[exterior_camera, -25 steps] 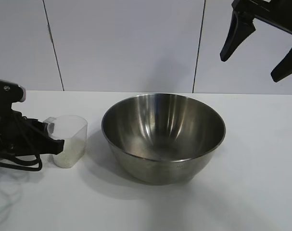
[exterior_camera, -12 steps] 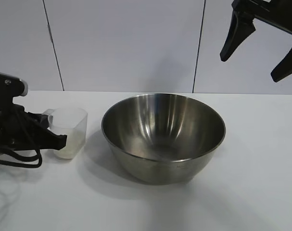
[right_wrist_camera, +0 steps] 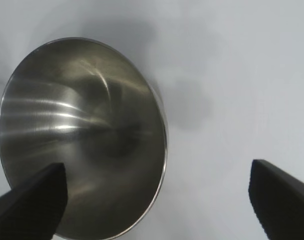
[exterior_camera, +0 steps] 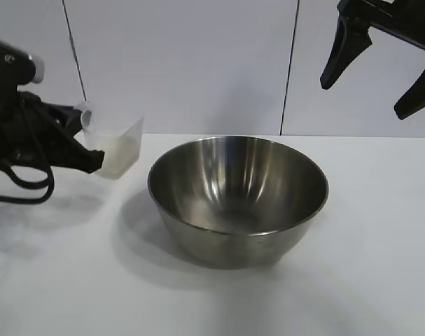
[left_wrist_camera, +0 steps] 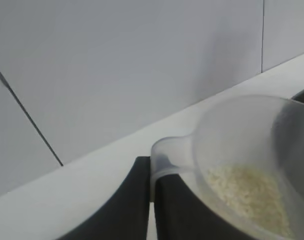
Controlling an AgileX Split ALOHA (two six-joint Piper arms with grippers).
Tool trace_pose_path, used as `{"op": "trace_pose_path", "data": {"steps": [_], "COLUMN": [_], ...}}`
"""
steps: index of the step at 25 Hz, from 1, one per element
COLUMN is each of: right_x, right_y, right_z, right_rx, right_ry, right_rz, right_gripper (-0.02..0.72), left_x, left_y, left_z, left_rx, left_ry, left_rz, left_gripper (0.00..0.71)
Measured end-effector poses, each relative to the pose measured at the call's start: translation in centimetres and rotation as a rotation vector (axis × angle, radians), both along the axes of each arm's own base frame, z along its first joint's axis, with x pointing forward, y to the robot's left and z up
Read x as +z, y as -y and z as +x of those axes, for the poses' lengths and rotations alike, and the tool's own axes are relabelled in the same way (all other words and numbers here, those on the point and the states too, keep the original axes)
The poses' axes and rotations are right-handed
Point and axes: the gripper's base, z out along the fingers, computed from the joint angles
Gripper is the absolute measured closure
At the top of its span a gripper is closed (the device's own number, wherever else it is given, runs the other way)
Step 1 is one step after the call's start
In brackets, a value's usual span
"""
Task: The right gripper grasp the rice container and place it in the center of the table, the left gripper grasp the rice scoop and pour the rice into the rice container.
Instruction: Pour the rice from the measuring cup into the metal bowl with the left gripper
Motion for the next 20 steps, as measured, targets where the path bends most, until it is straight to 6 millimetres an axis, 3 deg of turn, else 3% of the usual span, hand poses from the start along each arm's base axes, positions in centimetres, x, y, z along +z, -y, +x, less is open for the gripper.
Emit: {"op": "trace_pose_path", "data": {"steps": [3,10,16,20], "right_x": [0.0,0.0,0.1,0.1], "right_y": [0.0,0.0,0.0,0.0], "right_z": [0.0,0.1,0.2,0.2], "right_rx": [0.0,-0.004,-0.007,-0.007], "right_ry": [0.0,0.011,0.019,0.019], "right_rz": [0.0,0.0,0.0,0.0], "right_gripper": [0.021,0.021,0.021,0.021], "left_x": [2.4,5.0,6.9,7.4], "left_y": [0.9,3.5,7.9,9.6], "left_z": [1.2,3.0,2.2,1.8], "left_rx": [-0.057,-0.194,-0.363,-0.428], "left_ry": [0.02,-0.014,0.094,0.176], "left_rz": [0.101,0.336,0.564,0.669], "left_gripper": [0.7,0.7,0.7,0.7]}}
